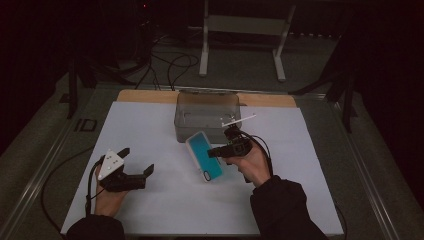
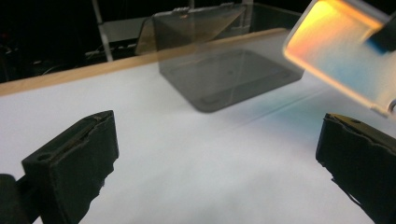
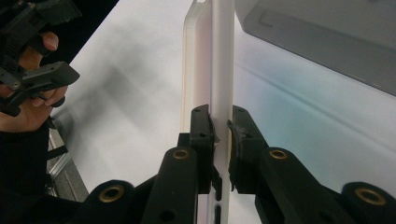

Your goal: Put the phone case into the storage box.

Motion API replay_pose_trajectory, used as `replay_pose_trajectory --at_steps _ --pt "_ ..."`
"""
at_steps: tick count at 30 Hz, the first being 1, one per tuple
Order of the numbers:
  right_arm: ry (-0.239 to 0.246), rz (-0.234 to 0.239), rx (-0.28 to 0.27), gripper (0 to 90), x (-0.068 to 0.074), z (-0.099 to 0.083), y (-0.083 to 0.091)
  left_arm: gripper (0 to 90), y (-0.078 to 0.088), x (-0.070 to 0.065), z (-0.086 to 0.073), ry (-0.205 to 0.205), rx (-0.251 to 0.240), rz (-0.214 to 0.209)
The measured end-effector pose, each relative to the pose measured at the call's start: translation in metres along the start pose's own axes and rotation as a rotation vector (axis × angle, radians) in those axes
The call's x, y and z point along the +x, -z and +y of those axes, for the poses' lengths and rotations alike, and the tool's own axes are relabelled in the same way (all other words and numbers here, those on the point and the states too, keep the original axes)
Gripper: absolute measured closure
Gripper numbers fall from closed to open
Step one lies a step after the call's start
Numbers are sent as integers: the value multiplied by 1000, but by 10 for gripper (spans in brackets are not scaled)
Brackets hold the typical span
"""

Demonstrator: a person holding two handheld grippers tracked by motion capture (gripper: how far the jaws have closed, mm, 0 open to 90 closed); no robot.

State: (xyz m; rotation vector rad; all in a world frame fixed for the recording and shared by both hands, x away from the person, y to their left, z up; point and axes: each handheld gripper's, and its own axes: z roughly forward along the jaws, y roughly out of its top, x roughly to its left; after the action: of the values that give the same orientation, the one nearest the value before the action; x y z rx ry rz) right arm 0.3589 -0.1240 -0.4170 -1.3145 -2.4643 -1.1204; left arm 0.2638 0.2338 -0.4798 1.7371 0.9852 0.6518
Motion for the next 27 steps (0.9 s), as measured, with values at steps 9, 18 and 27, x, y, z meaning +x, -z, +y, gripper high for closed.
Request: replay_pose_trajectory --at_steps 9,18,27 --pt "-2 0 -11 824 2 2 3 1 9 4 -17 2 6 36" --pt "-8 -7 -40 823 5 5 6 1 13 6 -22 23 -10 63" --pt "-22 -17 -74 823 9 14 12 1 12 6 -24 21 -5 81"
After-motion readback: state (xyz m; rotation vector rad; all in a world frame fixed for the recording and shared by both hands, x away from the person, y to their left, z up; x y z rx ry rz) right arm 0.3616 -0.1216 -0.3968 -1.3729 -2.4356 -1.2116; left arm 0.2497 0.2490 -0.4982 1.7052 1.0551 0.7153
